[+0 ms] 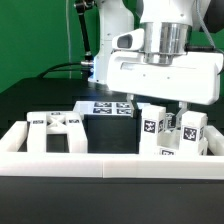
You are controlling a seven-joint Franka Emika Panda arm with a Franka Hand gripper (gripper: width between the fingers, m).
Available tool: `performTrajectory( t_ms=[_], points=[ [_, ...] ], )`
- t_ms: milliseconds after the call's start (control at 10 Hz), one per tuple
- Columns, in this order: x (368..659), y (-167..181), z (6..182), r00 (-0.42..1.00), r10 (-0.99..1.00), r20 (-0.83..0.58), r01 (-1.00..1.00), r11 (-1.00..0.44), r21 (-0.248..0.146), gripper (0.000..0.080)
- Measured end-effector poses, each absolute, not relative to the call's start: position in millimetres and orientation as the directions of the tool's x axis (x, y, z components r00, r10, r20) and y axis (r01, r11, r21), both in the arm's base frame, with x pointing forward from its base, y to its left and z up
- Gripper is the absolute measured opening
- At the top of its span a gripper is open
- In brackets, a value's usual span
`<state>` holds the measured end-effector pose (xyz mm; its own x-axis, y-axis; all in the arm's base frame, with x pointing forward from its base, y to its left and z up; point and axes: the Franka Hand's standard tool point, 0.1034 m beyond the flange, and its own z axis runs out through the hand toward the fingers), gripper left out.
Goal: Assemble chair
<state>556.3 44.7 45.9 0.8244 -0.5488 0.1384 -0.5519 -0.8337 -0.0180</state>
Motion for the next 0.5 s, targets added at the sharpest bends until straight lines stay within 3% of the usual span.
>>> performTrajectory(
  t_ms=[500],
  points=[
    [549,51,32.2,0.833,-0.539,0.124,-0.543,-0.840,0.003,0.0649]
  ],
)
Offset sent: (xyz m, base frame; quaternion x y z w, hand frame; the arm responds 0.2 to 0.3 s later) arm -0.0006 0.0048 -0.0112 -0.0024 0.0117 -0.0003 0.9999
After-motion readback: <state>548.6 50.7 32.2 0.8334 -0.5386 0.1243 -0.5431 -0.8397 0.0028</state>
